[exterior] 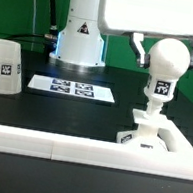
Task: Assemble lamp
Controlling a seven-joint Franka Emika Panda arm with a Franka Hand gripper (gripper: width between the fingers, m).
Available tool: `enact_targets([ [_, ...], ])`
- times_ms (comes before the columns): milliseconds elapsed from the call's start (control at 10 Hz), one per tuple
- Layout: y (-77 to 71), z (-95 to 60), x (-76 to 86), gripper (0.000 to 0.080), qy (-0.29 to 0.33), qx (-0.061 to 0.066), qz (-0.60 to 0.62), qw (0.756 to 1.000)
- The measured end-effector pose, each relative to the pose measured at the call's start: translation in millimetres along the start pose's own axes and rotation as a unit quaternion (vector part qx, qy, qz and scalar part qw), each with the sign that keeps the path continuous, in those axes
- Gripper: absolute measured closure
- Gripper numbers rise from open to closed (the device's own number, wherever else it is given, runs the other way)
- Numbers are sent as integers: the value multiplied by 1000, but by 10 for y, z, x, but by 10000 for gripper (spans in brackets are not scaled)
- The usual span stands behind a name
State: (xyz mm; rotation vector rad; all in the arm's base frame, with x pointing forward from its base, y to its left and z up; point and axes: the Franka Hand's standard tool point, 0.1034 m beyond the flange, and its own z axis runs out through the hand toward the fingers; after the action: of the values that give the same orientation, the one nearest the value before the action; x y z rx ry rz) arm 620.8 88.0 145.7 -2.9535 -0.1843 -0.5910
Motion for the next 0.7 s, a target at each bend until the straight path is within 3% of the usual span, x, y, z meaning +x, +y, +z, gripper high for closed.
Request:
enact_targets([
  [700, -25, 47, -139, 220, 4, -4, -4, 1000],
])
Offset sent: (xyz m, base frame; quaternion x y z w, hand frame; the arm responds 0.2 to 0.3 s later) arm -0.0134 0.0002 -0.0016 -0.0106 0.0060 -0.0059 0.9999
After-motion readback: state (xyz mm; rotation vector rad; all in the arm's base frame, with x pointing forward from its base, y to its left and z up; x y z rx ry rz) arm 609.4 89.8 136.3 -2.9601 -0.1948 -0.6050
